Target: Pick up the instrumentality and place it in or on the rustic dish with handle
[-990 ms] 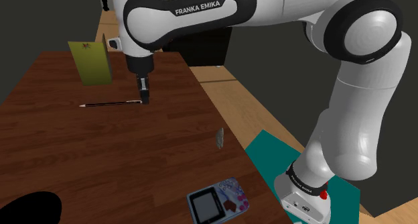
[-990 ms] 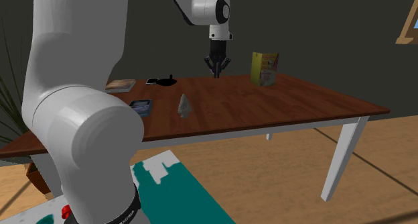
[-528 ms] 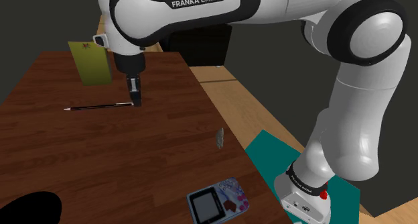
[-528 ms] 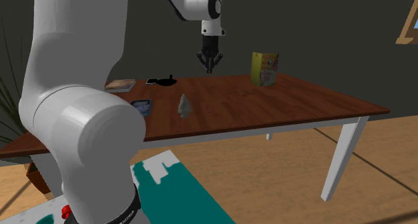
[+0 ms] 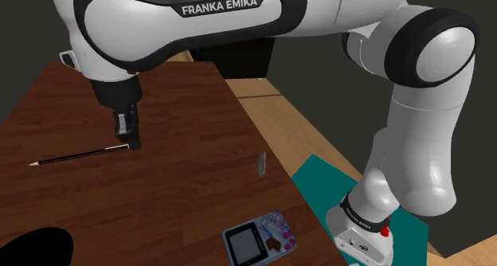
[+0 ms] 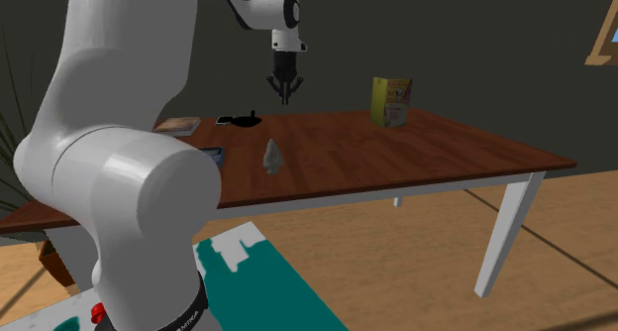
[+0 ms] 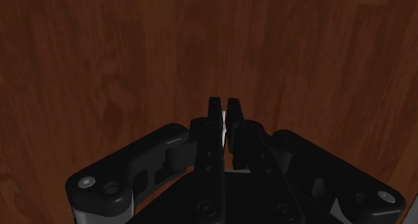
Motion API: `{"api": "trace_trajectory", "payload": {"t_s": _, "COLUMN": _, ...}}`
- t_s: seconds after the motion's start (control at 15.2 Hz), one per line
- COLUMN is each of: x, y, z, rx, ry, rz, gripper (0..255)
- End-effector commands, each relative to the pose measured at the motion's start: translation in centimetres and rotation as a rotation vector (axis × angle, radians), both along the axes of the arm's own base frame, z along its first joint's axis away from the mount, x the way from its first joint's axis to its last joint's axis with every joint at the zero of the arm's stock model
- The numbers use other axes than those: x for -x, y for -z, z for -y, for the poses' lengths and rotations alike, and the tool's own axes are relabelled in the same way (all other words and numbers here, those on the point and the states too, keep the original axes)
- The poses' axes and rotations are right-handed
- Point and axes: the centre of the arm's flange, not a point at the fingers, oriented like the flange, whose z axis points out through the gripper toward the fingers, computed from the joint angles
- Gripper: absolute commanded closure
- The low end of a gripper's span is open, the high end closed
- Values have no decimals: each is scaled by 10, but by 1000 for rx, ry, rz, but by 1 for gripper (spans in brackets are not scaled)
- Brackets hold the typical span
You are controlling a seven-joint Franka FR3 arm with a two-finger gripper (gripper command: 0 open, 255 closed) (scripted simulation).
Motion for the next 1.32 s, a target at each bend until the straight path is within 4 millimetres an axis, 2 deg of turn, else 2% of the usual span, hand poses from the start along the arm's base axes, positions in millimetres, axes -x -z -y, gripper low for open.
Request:
{"api": "trace_trajectory", "payload": {"t_s": 0.0, "x": 11, "y": 0, "z": -25, "rx": 0, "ry": 1, "rz": 1, "gripper": 255}}
{"api": "trace_trajectory", "payload": {"t_s": 0.79, "x": 74, "y": -6, "z": -172, "rx": 0, "ry": 1, "rz": 1, "gripper": 255}}
{"api": "trace_trajectory", "payload": {"t_s": 1.25, "x": 74, "y": 31, "z": -172, "rx": 0, "ry": 1, "rz": 1, "gripper": 255}}
